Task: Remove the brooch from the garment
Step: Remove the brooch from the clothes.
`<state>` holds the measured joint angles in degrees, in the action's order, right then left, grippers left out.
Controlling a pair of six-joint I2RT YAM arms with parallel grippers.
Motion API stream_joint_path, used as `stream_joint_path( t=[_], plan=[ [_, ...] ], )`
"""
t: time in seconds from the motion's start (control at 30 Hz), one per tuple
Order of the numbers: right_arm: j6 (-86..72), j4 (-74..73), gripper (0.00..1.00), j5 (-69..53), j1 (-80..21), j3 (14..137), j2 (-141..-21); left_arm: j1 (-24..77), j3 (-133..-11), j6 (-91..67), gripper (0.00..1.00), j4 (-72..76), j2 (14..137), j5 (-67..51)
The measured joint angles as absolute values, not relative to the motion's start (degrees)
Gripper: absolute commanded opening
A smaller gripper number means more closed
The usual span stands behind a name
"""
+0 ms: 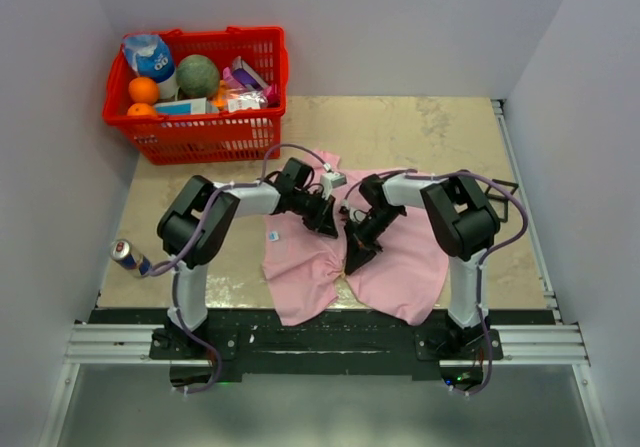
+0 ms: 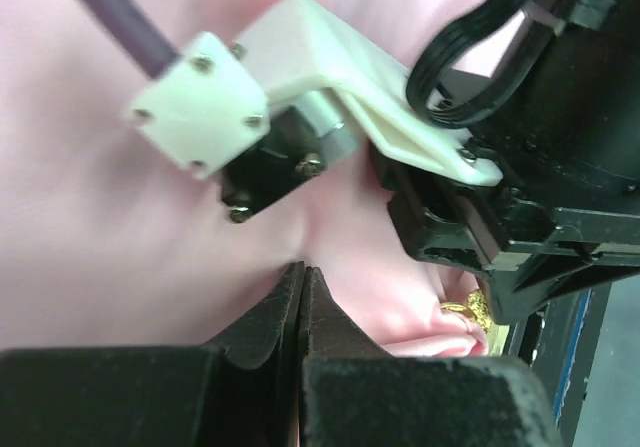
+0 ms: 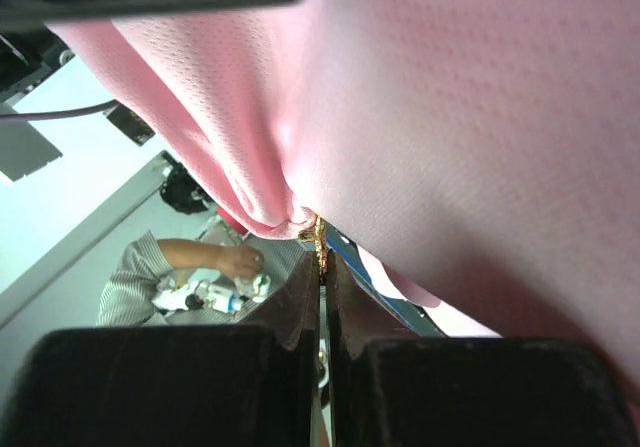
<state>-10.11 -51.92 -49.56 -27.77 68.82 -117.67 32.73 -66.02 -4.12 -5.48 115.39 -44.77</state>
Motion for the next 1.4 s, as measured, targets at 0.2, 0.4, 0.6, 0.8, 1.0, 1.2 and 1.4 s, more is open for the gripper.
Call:
stream_joint_path(
  t=[0.2,0.4,0.6,0.8,1.0,1.2,1.4],
  plan=[
    [-10.9,-52.2,0.00,-49.4,-27.7,70.2,-117.8,31.6,-65.7,-3.5,0.00,-7.4,108.5,-48.7],
    [-12.4,-52.3,0.00,-44.5,-27.7,74.4,-117.8,35.3,-60.5,5.8,0.00,-15.6,97.6,-52.4],
    [-13.2,-53.3,0.00,-38.2,-27.0,82.0,-117.8,39.0,-57.1,10.1,0.00,-18.8,97.7,-50.2],
    [-12.0,-54.5,0.00,-31.6,-26.8,86.9,-117.8,36.6,-55.9,4.7,0.00,-12.2,103.0,-45.1],
    [-10.2,-57.1,0.00,-28.4,-27.0,83.7,-117.8,32.4,-54.9,-1.8,0.00,-5.2,107.5,-44.5],
    [-9.2,-59.7,0.00,-27.9,-28.5,82.0,-117.8,32.8,-56.3,-4.1,0.00,1.0,110.8,-46.9],
    [-9.4,-61.1,0.00,-23.6,-30.8,82.7,-117.9,33.1,-56.4,-4.9,0.00,3.8,112.0,-49.4]
  ],
)
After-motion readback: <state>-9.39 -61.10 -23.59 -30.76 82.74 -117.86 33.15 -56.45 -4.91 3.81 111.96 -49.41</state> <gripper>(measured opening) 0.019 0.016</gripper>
